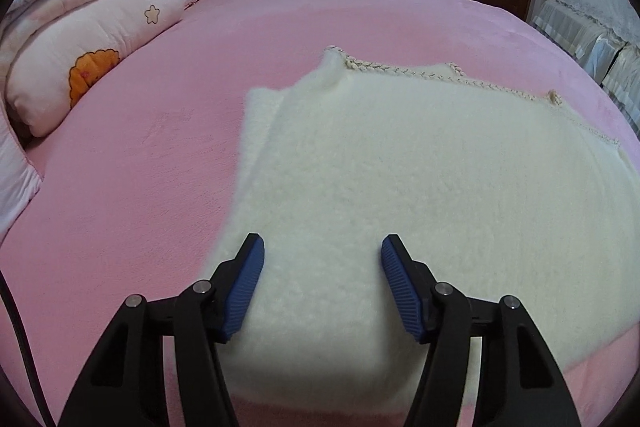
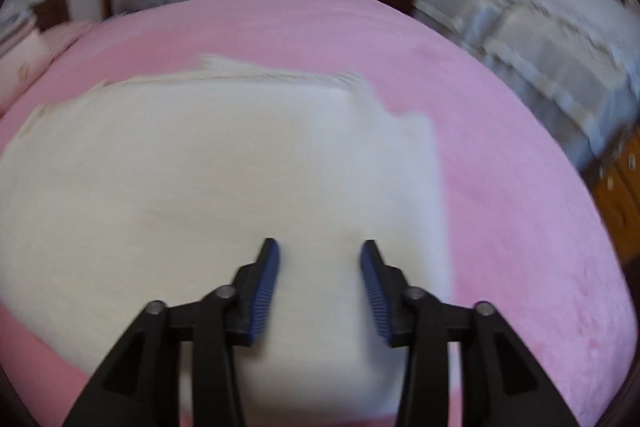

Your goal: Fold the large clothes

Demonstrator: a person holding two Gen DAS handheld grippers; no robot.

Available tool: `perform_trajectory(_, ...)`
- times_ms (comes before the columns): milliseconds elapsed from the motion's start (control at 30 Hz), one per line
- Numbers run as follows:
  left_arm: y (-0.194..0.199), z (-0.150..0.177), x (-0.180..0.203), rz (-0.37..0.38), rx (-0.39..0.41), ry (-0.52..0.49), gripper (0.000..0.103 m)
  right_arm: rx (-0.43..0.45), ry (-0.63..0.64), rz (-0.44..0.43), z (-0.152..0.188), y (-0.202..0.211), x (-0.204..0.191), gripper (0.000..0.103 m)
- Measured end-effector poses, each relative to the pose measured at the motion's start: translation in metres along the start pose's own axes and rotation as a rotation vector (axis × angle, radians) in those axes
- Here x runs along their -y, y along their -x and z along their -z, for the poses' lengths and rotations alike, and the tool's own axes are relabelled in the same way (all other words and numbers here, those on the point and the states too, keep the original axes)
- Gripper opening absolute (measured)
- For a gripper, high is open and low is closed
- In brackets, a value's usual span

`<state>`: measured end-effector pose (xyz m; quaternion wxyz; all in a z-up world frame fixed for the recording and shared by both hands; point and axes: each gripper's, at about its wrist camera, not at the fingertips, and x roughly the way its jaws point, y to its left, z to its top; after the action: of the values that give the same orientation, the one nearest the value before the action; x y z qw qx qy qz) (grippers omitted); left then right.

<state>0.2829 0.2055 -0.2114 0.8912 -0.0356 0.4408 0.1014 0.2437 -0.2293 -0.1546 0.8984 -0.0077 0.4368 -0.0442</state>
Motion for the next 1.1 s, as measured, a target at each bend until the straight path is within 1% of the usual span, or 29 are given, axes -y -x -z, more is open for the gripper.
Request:
perform_trajectory(33,0.005,0.005,0.0,-0.01,0.0,0.001,0.061,-0.009,-0.006,0.018,0.002,0.002,0.008,0.023)
perform_trajectory(67,0.007,0.008,0.001,-0.021,-0.003,0.005,0.061,-0.015,0.005,0.04,0.003,0.004,0.012,0.006)
perform_trajectory(100,0.01,0.009,0.0,-0.029,-0.004,0.008,0.061,-0.017,0.004,0.035,0.004,0.007,0.013,0.005)
perform_trajectory(133,0.013,0.011,0.0,-0.038,-0.011,0.008,0.061,-0.023,-0.004,0.033,0.004,0.009,0.014,0.005)
perform_trajectory(200,0.018,0.014,-0.002,-0.045,-0.031,0.017,0.061,-0.036,-0.003,0.058,0.005,0.01,0.006,0.006)
perform_trajectory(267,0.023,0.013,-0.003,-0.047,-0.062,0.035,0.061,-0.048,-0.022,0.068,0.007,0.016,0.002,0.009)
perform_trajectory(333,0.034,0.014,-0.003,-0.038,-0.093,0.055,0.066,-0.061,-0.069,0.036,0.007,0.026,0.003,0.009)
perform_trajectory(367,0.04,0.015,-0.002,-0.031,-0.106,0.061,0.072,-0.064,-0.087,0.019,0.014,0.034,0.004,0.009)
perform_trajectory(400,0.048,0.017,-0.001,-0.024,-0.121,0.072,0.076,-0.066,-0.102,-0.002,0.016,0.041,0.003,0.009)
perform_trajectory(467,0.063,0.022,0.001,-0.001,-0.126,0.085,0.076,-0.058,-0.107,-0.019,0.023,0.057,-0.001,0.01)
perform_trajectory(533,0.08,0.029,0.004,0.017,-0.124,0.091,0.076,-0.051,-0.106,-0.032,0.027,0.072,-0.007,0.02)
perform_trajectory(567,0.087,0.032,0.006,0.02,-0.12,0.093,0.076,-0.042,-0.107,-0.039,0.029,0.08,-0.009,0.029)
perform_trajectory(600,0.096,0.036,0.008,0.027,-0.115,0.096,0.077,-0.033,-0.109,-0.041,0.031,0.088,-0.011,0.036)
perform_trajectory(800,0.136,0.06,0.012,0.088,-0.107,0.132,0.077,0.013,-0.085,-0.099,0.036,0.127,-0.028,0.036)
perform_trajectory(900,0.147,0.07,0.013,0.127,-0.11,0.145,0.077,0.032,-0.049,-0.125,0.039,0.143,-0.041,0.036)
perform_trajectory(1000,0.151,0.081,0.016,0.178,-0.124,0.158,0.077,0.039,-0.011,-0.146,0.043,0.153,-0.057,0.036)
perform_trajectory(1100,0.145,0.09,0.018,0.238,-0.152,0.174,0.077,0.038,0.013,-0.159,0.048,0.156,-0.071,0.036)
